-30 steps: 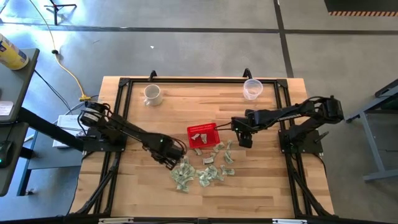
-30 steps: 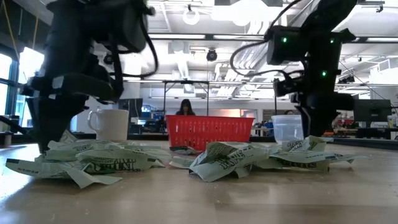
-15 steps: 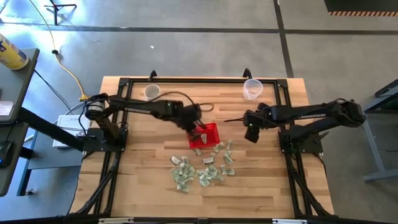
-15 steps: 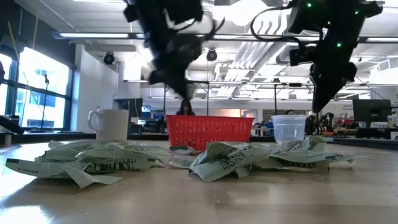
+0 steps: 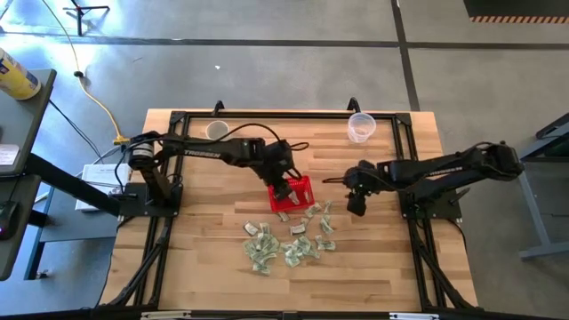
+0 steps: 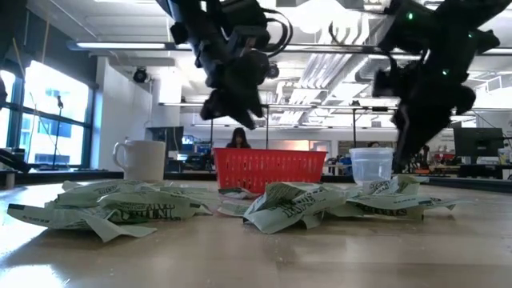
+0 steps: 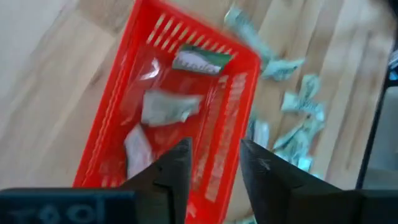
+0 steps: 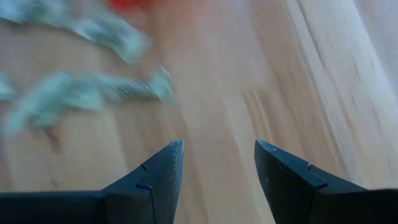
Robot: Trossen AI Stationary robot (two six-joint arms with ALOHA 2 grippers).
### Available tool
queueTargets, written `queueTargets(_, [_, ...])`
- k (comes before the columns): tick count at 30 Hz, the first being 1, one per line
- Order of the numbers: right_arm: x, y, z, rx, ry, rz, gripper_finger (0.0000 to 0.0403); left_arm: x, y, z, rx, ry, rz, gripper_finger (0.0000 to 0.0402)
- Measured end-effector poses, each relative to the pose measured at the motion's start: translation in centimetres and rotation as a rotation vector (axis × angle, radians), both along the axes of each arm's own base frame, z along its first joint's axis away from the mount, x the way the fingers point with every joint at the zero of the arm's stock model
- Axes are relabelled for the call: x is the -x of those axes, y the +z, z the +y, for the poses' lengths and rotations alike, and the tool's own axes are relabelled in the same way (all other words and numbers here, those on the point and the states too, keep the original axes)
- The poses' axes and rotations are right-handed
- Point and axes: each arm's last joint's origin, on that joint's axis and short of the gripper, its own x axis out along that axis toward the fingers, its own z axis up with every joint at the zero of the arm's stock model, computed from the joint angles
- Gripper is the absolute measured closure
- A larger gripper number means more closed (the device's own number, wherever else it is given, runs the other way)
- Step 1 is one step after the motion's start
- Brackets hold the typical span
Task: Pick and place items into bin
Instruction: Put the stevia packet into the red bin
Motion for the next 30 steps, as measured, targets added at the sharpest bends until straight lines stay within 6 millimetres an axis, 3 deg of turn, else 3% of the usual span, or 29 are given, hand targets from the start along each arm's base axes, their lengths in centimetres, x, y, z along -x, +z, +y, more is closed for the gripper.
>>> queueTargets(6, [-1.8, 0.8, 0.9, 0.174, 0.338, -0.158, 0.0213, 2.4, 1.0, -2.3, -0.044, -0.030, 0.159, 0.0212])
queueTargets(12, [-3.0, -1.4, 1.5, 0.164, 0.593, -0.077, 0.0213, 4.1, 2.5, -4.5, -0.191, 0.055, 0.224, 0.0215])
queueTargets(17, [-4.6, -2.9, 1.6, 0.188, 0.645, 0.004, 0.0213, 5.2, 2.9, -6.0, -0.254, 0.142, 0.283, 0.0215])
queueTargets(22, [-6.3, -2.7, 1.6, 0.236, 0.653, 0.017, 0.0213, 5.8, 3.0, -6.9, -0.287, 0.192, 0.319, 0.0218])
queueTargets(30, [-6.4, -4.2, 1.3, 0.148, 0.726, 0.087, 0.0213, 6.3, 3.2, -7.1, -0.295, 0.219, 0.340, 0.0218])
